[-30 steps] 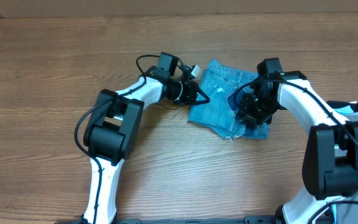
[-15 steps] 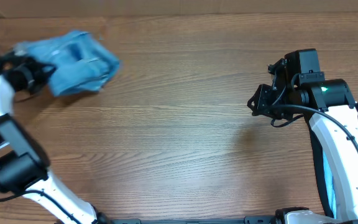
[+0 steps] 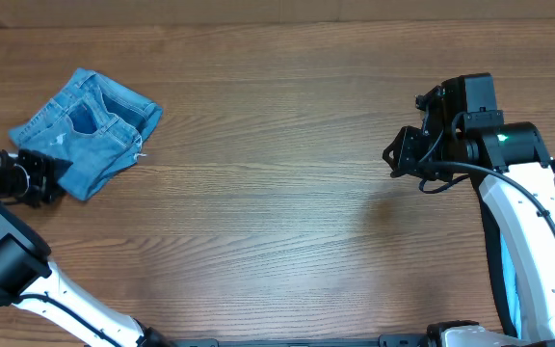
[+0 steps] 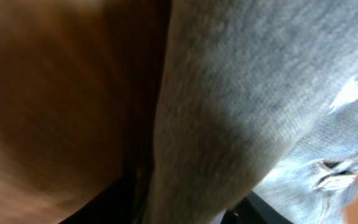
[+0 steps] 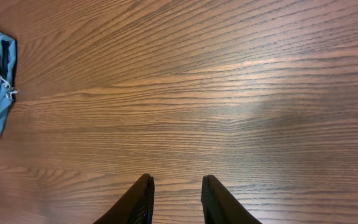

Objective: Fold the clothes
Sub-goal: 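Carry the folded jeans with the left gripper to the far left and release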

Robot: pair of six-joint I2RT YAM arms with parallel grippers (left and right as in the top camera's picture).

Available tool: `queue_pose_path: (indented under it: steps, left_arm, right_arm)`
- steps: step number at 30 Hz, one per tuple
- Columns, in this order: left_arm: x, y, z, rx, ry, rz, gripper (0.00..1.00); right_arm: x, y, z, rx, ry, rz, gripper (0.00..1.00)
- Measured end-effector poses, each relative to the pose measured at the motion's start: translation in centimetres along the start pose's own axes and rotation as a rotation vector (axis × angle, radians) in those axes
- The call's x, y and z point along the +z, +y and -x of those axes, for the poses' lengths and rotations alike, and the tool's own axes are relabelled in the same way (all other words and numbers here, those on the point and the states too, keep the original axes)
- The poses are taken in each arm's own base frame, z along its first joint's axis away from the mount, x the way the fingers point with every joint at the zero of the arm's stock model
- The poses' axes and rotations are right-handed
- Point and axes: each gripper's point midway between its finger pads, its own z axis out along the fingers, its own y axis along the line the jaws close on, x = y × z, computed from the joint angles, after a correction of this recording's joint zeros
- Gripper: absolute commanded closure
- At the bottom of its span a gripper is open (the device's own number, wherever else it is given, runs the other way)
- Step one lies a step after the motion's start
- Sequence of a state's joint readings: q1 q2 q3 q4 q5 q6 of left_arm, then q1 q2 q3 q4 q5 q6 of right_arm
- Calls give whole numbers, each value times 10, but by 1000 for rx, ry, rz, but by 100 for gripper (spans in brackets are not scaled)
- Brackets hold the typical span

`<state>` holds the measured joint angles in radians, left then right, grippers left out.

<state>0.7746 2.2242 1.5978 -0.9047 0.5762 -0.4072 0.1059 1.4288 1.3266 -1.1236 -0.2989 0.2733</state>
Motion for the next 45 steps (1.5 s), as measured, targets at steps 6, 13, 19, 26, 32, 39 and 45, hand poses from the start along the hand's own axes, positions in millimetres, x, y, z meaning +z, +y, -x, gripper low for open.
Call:
queue_pose_path:
  steps: [6,13,19,26,32,39,45]
  left_arm:
    - [-33,22,-17,81,-34,196,50]
    - [-157,-105,-44,606,-462,137,96]
    - [-53,-158,-100,1095,-254,226,96]
    - [76,-96,-126,1285,144,370,96]
    - [98,-109,-92,1301,-14,450,96]
    - [98,-131,-56,1193,-183,478,96]
    - [60,-165,-58,1154,-154,506,66]
  right_arm:
    - [0,1,2,8,-8,5,70]
    - [0,6,11,-2,-42,28,70]
    - [0,7,13,17,-49,30,70]
    - [-1,8,16,16,-65,36,69]
    - [-1,9,20,12,-79,37,69]
    - [-1,7,20,13,-80,30,70]
    - [0,4,12,24,-47,16,69]
